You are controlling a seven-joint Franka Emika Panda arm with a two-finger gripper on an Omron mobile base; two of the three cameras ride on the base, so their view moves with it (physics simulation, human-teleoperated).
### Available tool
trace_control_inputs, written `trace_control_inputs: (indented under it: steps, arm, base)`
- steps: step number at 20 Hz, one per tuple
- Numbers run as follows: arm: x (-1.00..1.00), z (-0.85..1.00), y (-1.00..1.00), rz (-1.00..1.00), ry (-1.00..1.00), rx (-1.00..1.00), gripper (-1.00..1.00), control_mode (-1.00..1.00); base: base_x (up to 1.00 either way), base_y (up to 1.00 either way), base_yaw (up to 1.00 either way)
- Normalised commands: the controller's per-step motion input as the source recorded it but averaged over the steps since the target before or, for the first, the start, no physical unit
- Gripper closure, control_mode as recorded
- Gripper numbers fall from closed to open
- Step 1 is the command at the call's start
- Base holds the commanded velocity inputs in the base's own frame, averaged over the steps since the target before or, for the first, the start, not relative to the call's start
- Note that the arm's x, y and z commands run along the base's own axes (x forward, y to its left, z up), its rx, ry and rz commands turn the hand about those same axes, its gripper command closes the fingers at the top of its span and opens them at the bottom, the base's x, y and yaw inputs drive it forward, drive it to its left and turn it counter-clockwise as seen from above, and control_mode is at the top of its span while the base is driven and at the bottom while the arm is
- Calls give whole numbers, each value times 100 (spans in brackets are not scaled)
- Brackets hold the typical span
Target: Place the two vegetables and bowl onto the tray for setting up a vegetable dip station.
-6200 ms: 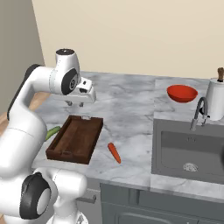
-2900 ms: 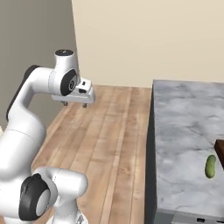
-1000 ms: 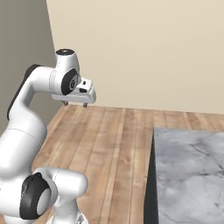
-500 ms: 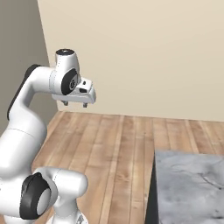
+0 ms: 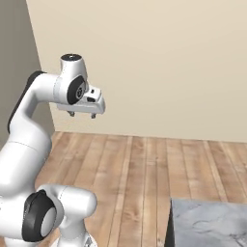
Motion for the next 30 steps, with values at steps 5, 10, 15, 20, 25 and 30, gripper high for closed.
trace_control_inputs:
  steps: [5,10,15,20,25,30]
  arm:
    - [0,0,0,0,0,0,-100,100]
    - [0,0,0,0,0,0,-100,100]
    - [0,0,0,0,0,0,-100,100]
    - [0,0,0,0,0,0,-100,100]
    - [0,0,0,0,0,0,-100,100]
    - [0,0,0,0,0,0,-100,100]
  base:
    - [59,19,-28]
    - [55,22,-37]
    - [53,25,-43]
    - [51,25,-46]
    - [52,25,-46]
    - [55,25,-42]
